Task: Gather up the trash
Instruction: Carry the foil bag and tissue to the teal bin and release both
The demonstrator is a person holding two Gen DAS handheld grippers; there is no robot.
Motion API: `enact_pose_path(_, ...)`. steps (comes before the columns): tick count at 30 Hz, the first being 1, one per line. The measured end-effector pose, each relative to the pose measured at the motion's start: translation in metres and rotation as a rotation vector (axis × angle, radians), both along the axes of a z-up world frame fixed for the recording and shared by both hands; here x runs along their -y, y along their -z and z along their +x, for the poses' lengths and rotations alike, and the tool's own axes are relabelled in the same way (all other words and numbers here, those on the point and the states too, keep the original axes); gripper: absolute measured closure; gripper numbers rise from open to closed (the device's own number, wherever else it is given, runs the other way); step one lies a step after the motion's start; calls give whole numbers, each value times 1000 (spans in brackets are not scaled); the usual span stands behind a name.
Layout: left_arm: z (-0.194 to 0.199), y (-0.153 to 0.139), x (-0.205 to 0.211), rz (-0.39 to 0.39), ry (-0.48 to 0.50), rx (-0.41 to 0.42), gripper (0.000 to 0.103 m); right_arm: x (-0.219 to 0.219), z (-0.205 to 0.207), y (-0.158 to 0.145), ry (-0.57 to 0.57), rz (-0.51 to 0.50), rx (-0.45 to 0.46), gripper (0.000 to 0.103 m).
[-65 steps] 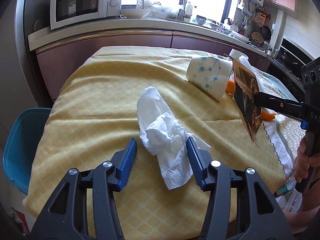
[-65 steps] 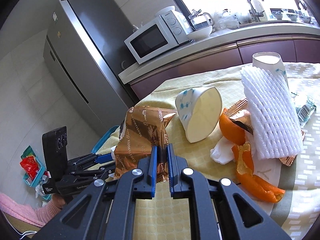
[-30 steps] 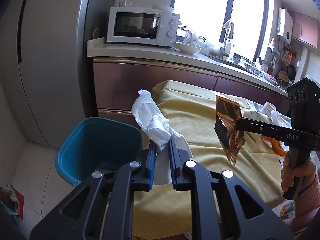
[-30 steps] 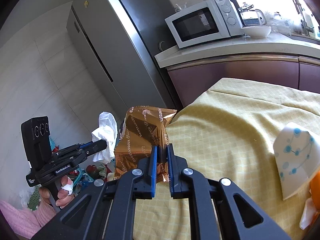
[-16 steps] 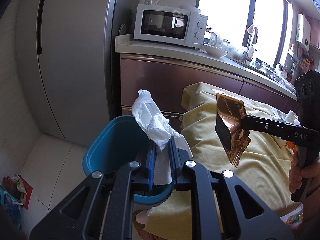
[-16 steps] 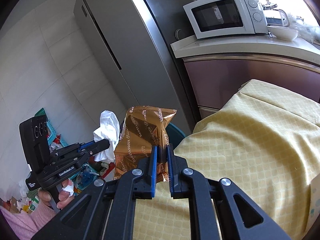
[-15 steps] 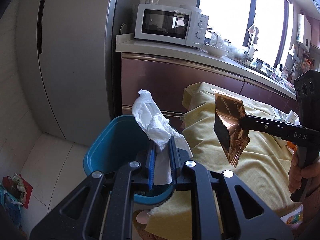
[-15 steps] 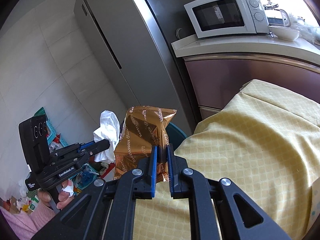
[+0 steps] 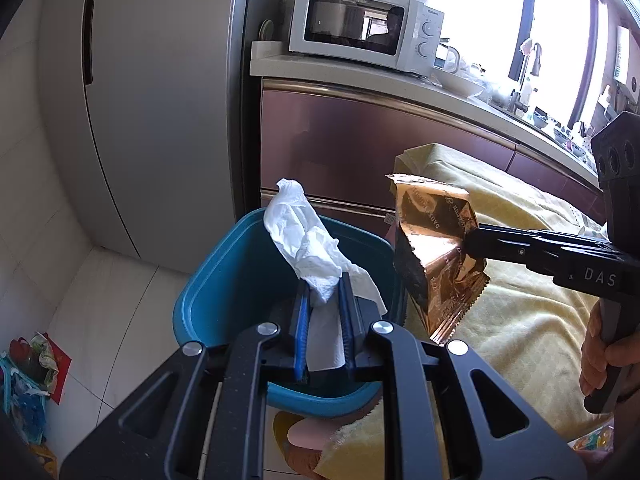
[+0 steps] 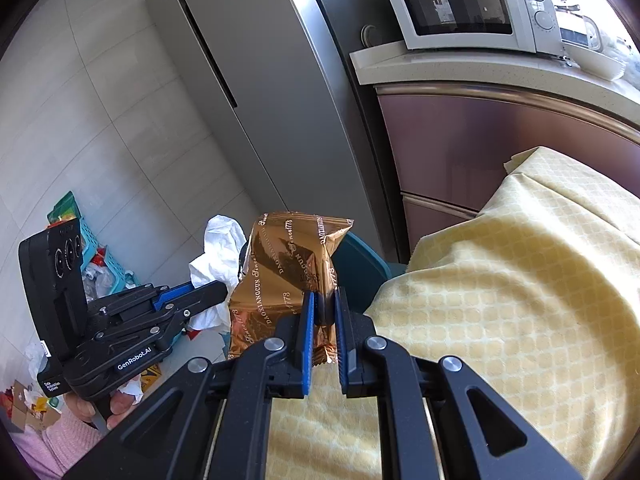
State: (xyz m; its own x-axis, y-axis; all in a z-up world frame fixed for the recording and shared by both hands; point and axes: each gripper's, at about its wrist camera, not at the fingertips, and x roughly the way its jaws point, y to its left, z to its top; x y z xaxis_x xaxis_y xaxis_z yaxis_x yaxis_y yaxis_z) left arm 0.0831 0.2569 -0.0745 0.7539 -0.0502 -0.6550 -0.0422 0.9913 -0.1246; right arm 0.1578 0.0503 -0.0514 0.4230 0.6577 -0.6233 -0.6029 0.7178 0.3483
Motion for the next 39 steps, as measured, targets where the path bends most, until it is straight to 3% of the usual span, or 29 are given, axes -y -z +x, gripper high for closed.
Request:
enact_pose_path(16,34,38,-11,-23,-39,-86,82,-39,26,25,-13,-93,-66,90)
enact_pose_path(28,52,65,-18,-67,-71,-137,77,-38,33,27,7,-71,-83,83)
enact_pose_path(34,42,60,-15,-65,-71,-111,74,-21,26,24,15,-42,-76,83)
enact_pose_path(39,26,38,-2,-55,-43,-46,69,5,7,11,18,-3,-37,79)
